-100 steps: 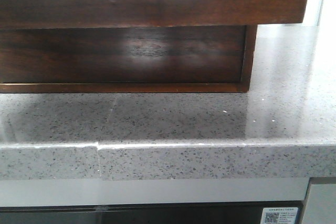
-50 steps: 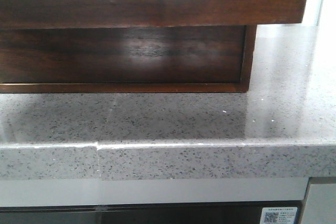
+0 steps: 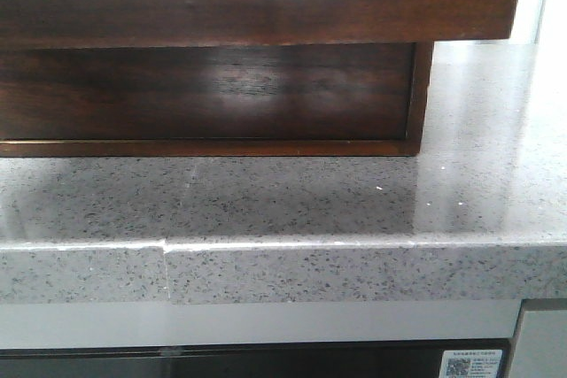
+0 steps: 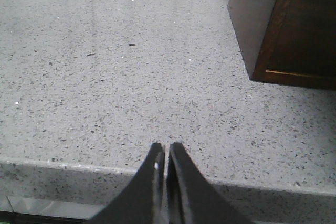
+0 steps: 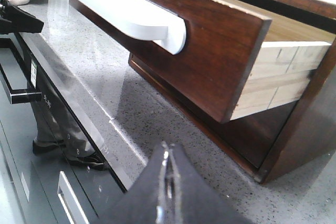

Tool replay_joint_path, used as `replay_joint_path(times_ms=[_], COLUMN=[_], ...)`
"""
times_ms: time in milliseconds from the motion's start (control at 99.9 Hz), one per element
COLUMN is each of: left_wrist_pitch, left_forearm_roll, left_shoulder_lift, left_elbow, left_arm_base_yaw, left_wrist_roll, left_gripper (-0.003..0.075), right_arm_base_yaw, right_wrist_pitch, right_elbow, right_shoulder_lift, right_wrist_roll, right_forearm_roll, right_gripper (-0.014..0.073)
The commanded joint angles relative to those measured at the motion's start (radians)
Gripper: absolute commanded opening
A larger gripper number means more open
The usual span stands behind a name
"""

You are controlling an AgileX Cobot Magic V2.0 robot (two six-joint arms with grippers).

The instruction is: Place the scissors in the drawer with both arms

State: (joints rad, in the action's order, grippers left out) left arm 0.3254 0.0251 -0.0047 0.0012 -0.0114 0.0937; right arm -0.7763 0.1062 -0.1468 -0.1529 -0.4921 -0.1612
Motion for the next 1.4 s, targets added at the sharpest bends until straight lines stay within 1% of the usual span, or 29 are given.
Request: replay_joint_path(times_ms=[0, 761, 901, 1041, 1101, 1201, 1301, 1391], left_wrist_pitch=[-0.060, -0.060, -0.060, -0.060, -0.060, -0.060, -0.060, -0.060], left_forearm_roll=[-0.009, -0.009, -0.009, -0.009, -0.009, -0.009, -0.009, -0.009], left_shoulder_lift=[-0.028, -0.028, -0.028, -0.028, -0.028, -0.028, -0.028, -0.028], left_elbow=[0.019, 0.019, 0.019, 0.019, 0.019, 0.019, 0.019, 0.019], left_arm_base_yaw=[0.000, 0.000, 0.000, 0.000, 0.000, 0.000, 0.000, 0.000], left_wrist_roll=[0.007, 0.007, 0.007, 0.007, 0.007, 0.007, 0.007, 0.007], left_gripper=[-0.0022, -0.0022, -0.0022, -0.0022, -0.0022, -0.0022, -0.0022, -0.0022], right_arm_base_yaw=[-0.001, -0.001, 0.001, 0.007, 0.026, 0.072, 0.140, 0.205], right_wrist_pitch=[-0.090, -0.093, -0.157, -0.342, -0.409, -0.458, -0.464, -0.465], right_elbow=[-0.024, -0.024, -0.016, 0.034, 0.047, 0.054, 0.058, 0.068], right_shoulder_lift=[-0.009, -0.009, -0.009, -0.009, -0.009, -0.009, -0.009, -0.009], right_wrist_roll=[0.003, 0.003, 0.003, 0.003, 0.003, 0.011, 0.104, 0.202], right_forearm_roll=[-0.003, -0.003, -0.003, -0.006, -0.021, -0.026, -0.026, 0.019], right_gripper=[-0.0041, -0.0041, -0.0041, -0.0041, -0.0041, -0.0041, -0.0041, -0.0041])
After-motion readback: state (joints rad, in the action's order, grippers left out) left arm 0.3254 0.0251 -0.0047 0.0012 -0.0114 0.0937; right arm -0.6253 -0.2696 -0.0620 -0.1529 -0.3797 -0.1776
